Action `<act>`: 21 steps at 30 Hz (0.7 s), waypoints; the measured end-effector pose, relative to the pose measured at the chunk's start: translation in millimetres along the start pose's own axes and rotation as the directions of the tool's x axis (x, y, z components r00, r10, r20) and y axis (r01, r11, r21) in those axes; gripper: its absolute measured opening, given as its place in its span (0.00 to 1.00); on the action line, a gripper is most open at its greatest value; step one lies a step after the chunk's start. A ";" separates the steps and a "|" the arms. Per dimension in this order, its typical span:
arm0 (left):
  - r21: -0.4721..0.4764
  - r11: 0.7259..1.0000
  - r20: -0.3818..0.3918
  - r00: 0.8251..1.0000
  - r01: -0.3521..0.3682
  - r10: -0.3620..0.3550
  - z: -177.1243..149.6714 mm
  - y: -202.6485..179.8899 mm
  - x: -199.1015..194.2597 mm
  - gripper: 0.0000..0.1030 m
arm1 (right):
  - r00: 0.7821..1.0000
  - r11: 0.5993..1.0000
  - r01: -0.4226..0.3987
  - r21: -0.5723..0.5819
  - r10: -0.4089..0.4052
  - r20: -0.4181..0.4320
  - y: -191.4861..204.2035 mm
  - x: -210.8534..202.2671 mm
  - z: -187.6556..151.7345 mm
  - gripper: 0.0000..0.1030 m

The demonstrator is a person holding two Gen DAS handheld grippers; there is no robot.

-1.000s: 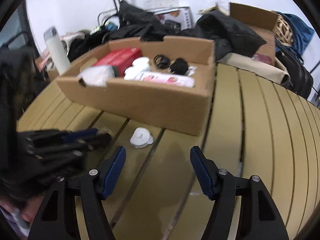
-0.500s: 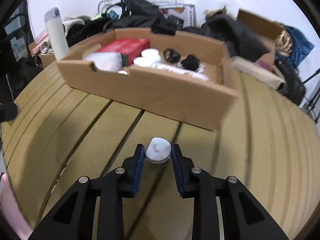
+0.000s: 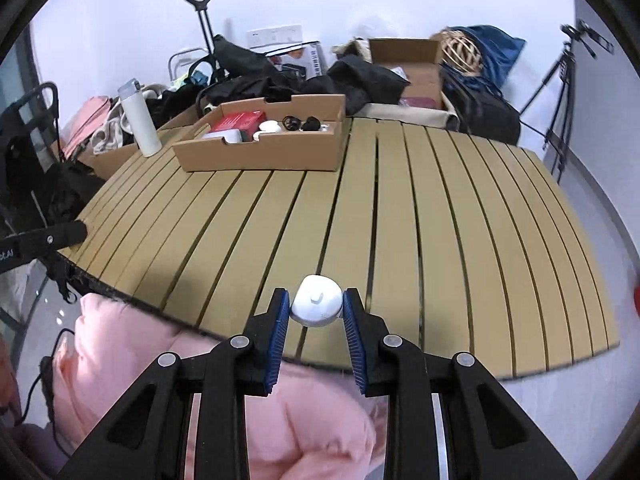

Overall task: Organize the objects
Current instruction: 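Carry the gold box with the left gripper while the right carries the white cap to the tray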

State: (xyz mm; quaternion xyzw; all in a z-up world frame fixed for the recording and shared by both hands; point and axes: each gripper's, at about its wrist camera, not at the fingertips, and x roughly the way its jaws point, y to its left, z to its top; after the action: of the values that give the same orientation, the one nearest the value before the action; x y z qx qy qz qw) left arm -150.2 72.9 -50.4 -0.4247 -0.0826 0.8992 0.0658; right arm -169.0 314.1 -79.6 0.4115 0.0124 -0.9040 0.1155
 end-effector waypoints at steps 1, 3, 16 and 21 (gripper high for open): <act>0.004 1.000 0.010 1.000 0.001 -0.001 0.0 -2.3 -3.6 0.18 | 1.000 1.000 -0.001 0.002 0.001 0.007 -0.4 -3.8 -0.4 0.29; 0.013 1.000 0.026 1.000 0.005 -0.005 1.1 -4.7 -6.3 0.18 | 1.000 1.000 -0.003 0.000 0.003 0.020 -0.1 -7.0 1.8 0.29; -0.025 0.994 -0.007 0.994 0.106 -0.106 158.8 -6.0 88.1 0.18 | 0.994 0.994 -0.089 -0.065 0.093 0.057 -6.1 48.0 127.1 0.29; -0.106 0.986 -0.110 0.984 0.130 -0.142 235.6 -2.7 196.6 0.18 | 0.988 0.988 -0.154 -0.012 0.154 -0.023 -18.6 150.3 220.0 0.29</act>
State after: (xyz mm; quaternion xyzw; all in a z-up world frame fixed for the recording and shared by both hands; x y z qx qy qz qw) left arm -456.5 90.7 -50.5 -0.4730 -0.1518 0.8608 0.1110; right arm -431.5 276.5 -47.8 0.4202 -0.0119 -0.8877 0.1879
